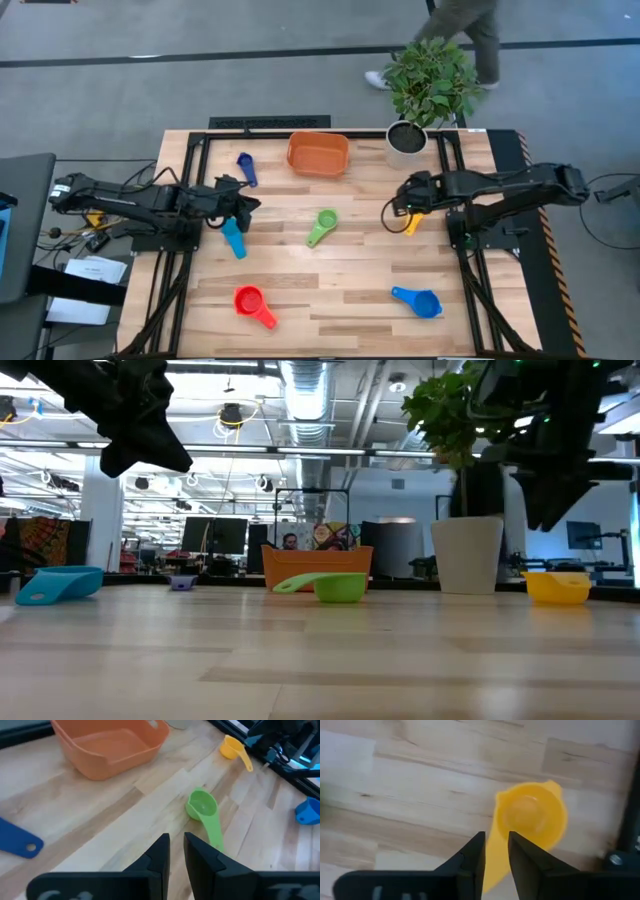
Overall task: Nest measuring cups in basket
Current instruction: Stack the blue measuring cup on top of the red measuring cup
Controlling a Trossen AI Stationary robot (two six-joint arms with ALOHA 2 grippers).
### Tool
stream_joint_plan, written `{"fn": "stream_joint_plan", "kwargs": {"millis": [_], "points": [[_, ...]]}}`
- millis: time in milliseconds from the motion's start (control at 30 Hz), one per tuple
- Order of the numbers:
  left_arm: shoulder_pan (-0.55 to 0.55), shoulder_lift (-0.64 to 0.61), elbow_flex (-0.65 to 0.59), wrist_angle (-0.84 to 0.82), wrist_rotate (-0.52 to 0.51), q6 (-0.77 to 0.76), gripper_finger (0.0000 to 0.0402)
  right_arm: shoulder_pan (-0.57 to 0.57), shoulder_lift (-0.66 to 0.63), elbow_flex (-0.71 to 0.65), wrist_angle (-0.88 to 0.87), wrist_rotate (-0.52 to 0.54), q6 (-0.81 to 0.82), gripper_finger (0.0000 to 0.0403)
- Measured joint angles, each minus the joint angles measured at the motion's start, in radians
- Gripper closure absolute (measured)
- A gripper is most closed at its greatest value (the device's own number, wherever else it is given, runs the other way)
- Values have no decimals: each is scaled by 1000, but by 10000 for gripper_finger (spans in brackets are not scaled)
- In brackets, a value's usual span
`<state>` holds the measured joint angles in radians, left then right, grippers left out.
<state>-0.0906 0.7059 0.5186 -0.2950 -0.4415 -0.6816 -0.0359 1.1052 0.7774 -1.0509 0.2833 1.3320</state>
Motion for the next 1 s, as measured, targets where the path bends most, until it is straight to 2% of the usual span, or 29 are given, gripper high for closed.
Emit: {"fn": "stream_joint_plan", "kwargs": {"millis": [167,367,500,700,833,1000], "points": [[0,9,0,7,16,-9,358,66,-22,1,24,-82,86,257],[0,10,0,11,29,34,358,282,-9,1,149,-123,315,224],[0,10,0,18,65,66,358,460,24,2,223,-97,526,222],[0,10,0,17,96,140,358,703,143,1,320,-103,878,238],[0,10,0,17,124,201,358,751,242,44,372,-200,880,244],[0,10,0,16,180,262,358,783,324,118,291,-289,776,245]]}}
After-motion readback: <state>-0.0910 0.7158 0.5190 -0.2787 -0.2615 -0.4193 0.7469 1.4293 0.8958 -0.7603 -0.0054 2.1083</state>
